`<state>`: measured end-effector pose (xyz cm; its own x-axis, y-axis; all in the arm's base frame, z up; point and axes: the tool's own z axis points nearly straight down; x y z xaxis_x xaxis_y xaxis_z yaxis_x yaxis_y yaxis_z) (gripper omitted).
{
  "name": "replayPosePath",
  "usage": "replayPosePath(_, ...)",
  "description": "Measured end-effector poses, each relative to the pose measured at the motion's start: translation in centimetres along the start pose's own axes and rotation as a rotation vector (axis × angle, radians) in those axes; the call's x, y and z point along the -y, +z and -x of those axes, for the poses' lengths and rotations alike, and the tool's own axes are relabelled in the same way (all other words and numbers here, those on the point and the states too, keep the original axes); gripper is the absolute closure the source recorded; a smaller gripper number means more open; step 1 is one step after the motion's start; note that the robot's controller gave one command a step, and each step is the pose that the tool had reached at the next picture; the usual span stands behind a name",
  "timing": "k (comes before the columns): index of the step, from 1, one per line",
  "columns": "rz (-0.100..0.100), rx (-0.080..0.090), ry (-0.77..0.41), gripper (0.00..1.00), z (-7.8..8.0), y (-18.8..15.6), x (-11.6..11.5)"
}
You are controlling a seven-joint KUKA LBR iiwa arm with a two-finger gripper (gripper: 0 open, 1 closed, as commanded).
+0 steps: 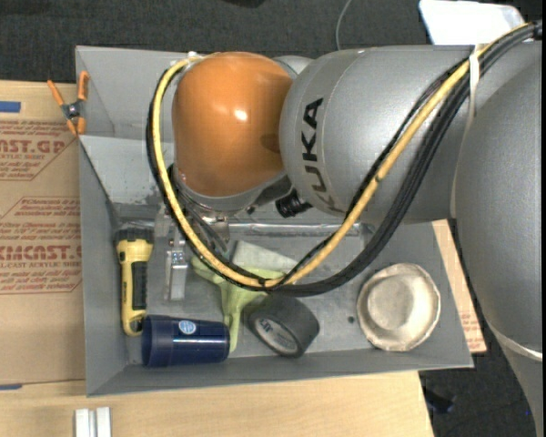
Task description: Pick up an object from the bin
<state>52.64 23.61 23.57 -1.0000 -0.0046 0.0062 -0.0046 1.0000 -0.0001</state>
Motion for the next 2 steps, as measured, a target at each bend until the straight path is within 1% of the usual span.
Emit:
replayPosePath(1, 0.002, 0.008, 0.004, 0.0, 0.2, -0.5, 0.2)
replayPosePath(2, 0.002, 0.004, 0.125, 0.0, 2.8, -3.9, 0.5)
